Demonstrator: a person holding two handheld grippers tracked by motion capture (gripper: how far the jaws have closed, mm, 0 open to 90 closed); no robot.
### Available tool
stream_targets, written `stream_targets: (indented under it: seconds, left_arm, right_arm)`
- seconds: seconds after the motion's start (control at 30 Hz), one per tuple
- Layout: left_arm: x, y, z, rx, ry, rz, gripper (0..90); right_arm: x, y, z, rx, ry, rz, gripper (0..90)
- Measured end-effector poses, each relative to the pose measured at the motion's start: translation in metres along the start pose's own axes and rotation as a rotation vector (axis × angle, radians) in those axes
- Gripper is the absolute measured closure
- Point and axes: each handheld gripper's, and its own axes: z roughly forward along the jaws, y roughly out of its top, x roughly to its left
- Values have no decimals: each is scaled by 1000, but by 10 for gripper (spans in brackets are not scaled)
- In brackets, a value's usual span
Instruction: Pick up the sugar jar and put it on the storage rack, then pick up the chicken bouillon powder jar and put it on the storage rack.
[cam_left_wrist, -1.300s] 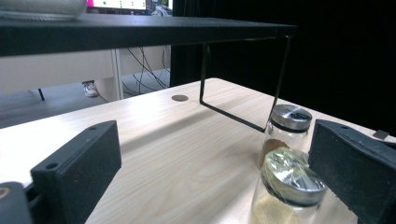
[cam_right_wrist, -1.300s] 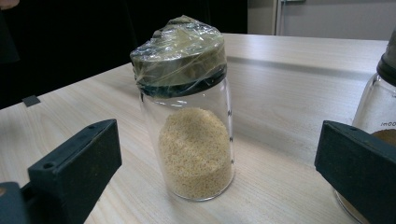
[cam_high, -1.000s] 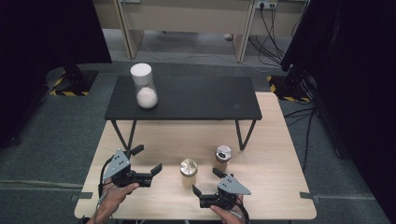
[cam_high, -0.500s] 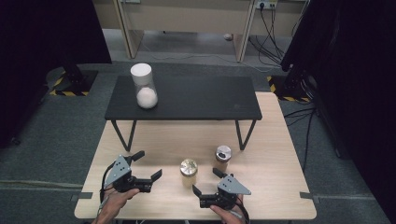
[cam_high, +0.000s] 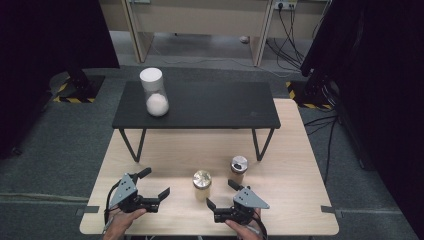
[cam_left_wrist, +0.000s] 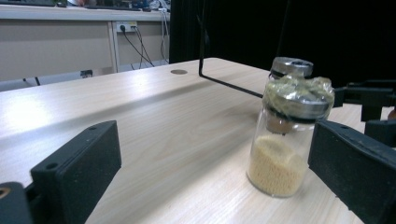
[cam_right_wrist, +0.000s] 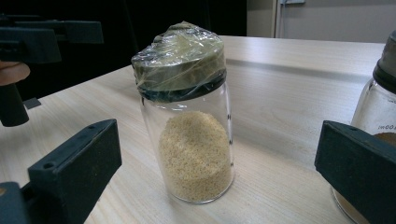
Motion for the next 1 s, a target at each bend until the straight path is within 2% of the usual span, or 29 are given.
stream_targets:
  seconds: [0.17,0.33,0.43,1.0]
  left_arm:
    - [-1,-6,-2,9,2,3,20]
    - [-6,-11,-1,17,-2,44,20]
    - [-7,-12,-1,18,-4,55,20]
    - [-6,-16,0,13,-1,51,20]
  right_arm:
    - [0,0,0,-1,0,0,8]
    - [0,0,0,-2,0,-1,8]
    - [0,0,-1,-2,0,-2,8]
    - [0,2,-1,-6,-2,-5,8]
